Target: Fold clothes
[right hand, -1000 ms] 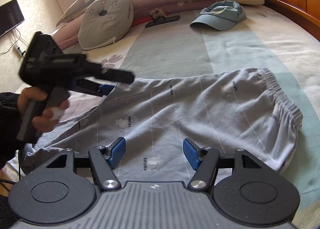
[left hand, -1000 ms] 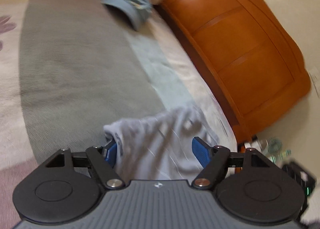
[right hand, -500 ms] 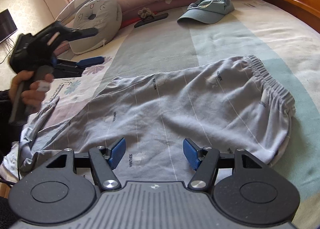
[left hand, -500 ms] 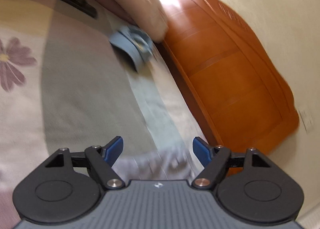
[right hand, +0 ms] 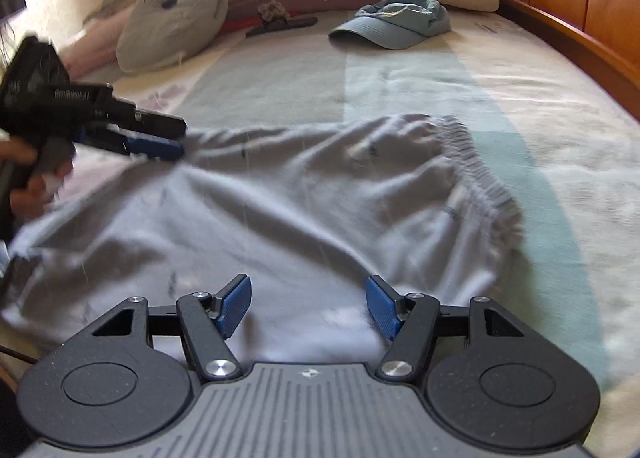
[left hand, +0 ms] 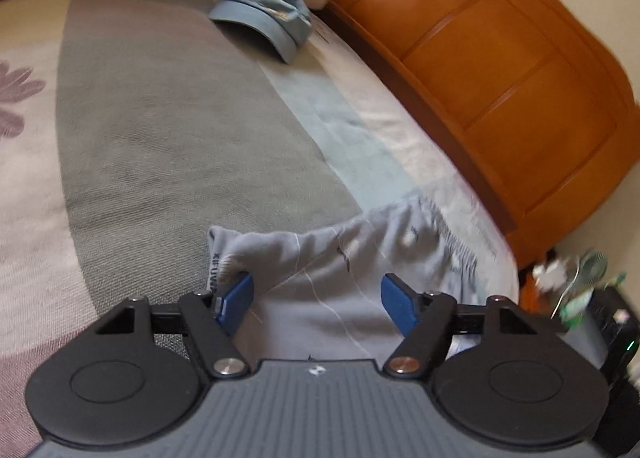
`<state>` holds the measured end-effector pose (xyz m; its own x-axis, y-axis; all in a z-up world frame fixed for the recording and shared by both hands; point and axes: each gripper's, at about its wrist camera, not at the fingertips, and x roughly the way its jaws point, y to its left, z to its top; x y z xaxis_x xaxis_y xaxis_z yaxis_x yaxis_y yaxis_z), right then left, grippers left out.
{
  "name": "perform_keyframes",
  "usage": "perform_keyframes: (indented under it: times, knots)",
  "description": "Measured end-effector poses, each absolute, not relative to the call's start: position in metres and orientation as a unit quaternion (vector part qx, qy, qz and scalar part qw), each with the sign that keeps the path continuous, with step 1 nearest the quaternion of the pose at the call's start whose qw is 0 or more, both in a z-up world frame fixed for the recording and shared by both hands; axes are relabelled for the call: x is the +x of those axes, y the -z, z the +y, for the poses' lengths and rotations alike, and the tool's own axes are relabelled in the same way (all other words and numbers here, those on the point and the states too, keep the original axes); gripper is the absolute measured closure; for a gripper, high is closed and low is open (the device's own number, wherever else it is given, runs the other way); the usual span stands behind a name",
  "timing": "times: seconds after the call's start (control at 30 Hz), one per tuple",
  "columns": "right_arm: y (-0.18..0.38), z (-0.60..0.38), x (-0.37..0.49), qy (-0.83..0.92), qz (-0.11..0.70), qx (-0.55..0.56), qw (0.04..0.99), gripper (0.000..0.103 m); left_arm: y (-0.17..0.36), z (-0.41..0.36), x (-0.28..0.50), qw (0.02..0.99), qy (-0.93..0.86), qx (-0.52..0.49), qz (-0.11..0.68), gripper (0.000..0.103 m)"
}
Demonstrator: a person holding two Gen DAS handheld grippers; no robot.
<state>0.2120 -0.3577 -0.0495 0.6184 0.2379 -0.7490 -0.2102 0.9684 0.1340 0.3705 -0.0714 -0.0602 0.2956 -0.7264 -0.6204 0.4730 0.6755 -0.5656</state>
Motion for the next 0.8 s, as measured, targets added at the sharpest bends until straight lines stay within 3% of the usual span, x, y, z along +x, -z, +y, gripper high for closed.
perform_keyframes:
  times: [0.07,0.17,0.3,0.4,0.5,0.63,0.8]
  knots:
    - [0.041,-0.357,0.213,-0.117,0.403,0.008,0.908,0.031,0.057,-0.075,0.37,0.795,0.38,-0.125,0.456,0.031]
    - [0.035,-0.348,0.224,-0.106,0.372,-0.016,0.922,0.015,0.059,-0.083,0.37,0.796,0.382,-0.108,0.457,0.031]
    - [0.056,-0.34,0.236,-0.109,0.395,-0.063,0.91,0.013,0.061,-0.079,0.371,0.792,0.385,-0.119,0.458,0.029]
    - [0.068,-0.351,0.215,-0.117,0.393,-0.09,0.907,0.002,0.062,-0.078,0.373,0.789,0.39,-0.12,0.458,0.029]
    - [0.058,-0.359,0.209,-0.107,0.408,-0.085,0.903,0.003,0.061,-0.082,0.376,0.787,0.396,-0.11,0.46,0.029]
    - [0.044,-0.326,0.21,-0.154,0.366,-0.088,0.914,0.003,0.059,-0.086,0.377,0.786,0.4,-0.091,0.463,0.029]
    - [0.065,-0.272,0.223,-0.188,0.373,-0.101,0.903,0.003,0.057,-0.092,0.374,0.786,0.416,-0.051,0.455,0.029]
